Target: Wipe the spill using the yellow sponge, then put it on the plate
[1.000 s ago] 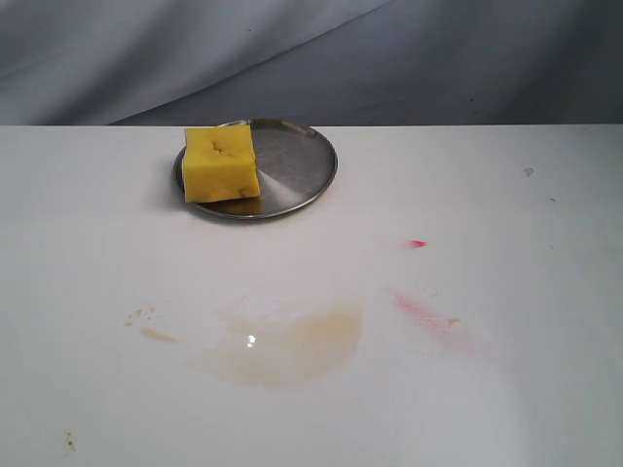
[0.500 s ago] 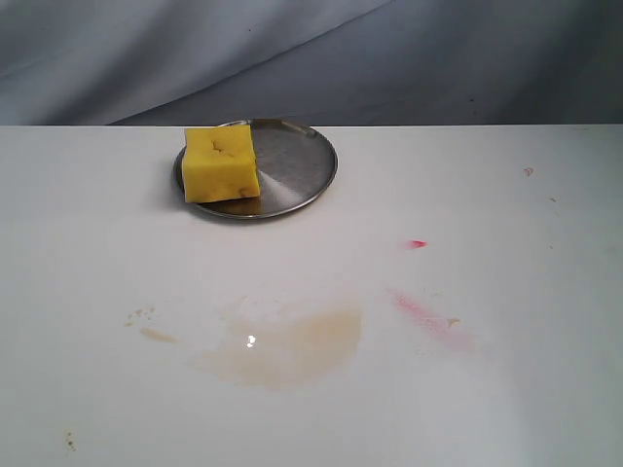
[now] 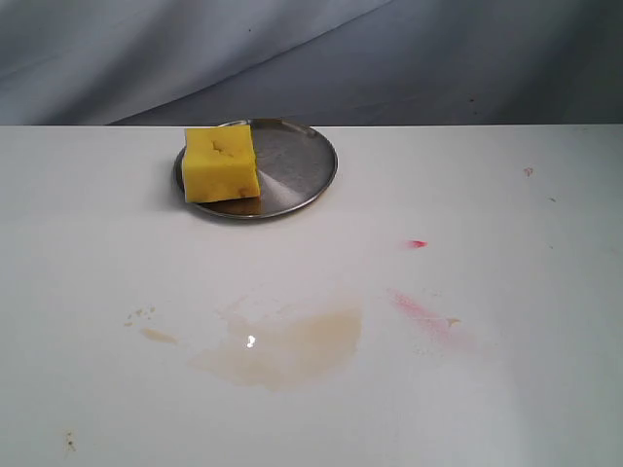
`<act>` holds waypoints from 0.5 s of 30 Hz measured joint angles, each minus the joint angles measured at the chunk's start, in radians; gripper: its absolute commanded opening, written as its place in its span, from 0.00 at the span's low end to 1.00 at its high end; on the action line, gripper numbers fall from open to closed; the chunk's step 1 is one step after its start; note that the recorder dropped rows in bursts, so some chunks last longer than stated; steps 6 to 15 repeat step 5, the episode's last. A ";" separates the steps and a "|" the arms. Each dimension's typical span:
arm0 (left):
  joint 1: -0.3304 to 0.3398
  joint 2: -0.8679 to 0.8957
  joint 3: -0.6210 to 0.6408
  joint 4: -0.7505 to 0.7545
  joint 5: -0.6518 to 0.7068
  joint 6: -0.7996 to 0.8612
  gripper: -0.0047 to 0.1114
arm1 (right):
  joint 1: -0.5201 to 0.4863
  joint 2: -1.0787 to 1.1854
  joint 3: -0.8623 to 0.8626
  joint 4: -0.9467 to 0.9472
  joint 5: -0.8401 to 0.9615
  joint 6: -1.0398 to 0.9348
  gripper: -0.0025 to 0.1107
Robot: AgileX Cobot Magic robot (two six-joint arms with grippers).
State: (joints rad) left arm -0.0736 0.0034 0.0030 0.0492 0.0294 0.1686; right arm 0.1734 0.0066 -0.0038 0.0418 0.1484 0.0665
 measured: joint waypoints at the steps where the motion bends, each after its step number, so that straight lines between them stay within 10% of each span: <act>1: 0.000 0.000 0.000 0.000 0.000 0.000 0.04 | 0.000 0.000 0.000 0.000 0.000 0.000 0.02; 15: 0.000 0.000 0.000 0.000 0.000 0.000 0.04 | 0.000 0.000 0.000 0.000 0.000 0.000 0.02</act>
